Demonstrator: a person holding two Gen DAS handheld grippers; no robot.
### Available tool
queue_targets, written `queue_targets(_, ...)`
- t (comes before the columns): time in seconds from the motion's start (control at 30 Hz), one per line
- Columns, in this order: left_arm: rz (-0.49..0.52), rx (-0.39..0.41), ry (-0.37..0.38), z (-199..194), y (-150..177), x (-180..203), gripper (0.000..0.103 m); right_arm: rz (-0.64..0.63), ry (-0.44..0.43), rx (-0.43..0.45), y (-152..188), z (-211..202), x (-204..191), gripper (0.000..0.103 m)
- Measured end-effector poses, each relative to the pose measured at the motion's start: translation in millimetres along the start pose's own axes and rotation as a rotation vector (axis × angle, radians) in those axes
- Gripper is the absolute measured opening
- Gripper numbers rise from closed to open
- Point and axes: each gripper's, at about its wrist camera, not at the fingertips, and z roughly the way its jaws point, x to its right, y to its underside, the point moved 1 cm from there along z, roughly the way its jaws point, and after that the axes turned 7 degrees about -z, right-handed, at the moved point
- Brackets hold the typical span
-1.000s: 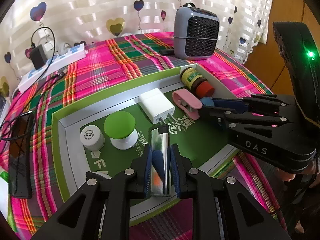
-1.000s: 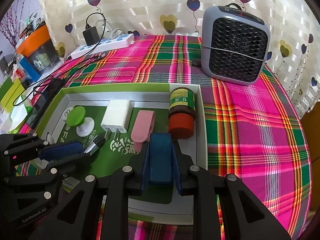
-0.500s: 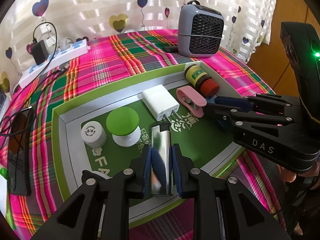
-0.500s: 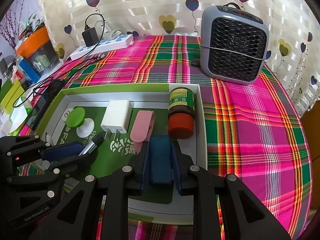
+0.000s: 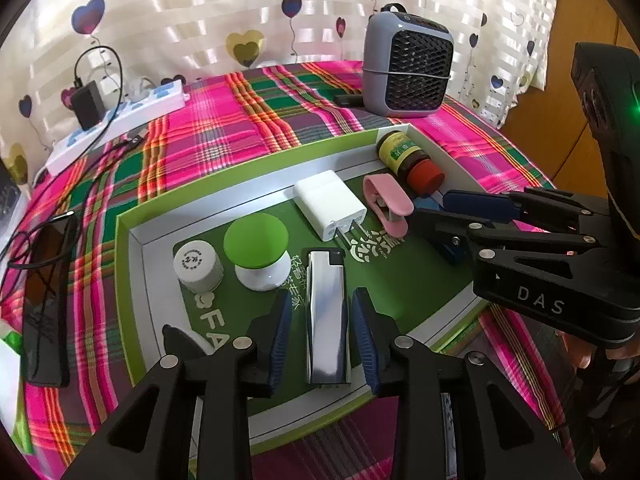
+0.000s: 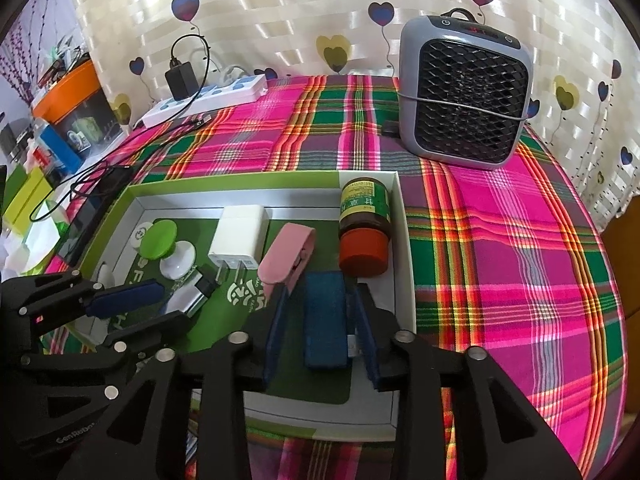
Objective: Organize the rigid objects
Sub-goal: 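Drop the silver lighter in the box with left tool while right tool releases USB stick, then withdraw both open tools from the box toward the pink hook and black remote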
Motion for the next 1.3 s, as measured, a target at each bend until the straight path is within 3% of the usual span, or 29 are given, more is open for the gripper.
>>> queue_targets(0.87,0.001,0.03,-0.017,-18,9,4,0.033,0.026,0.004,0.026,8,-16,-5,0.046)
queue_targets(1.3,-0.022,0.082,-0.02,-47,23,2,0.034,0.021,-0.004,0.066,18,-42,-15,0.05)
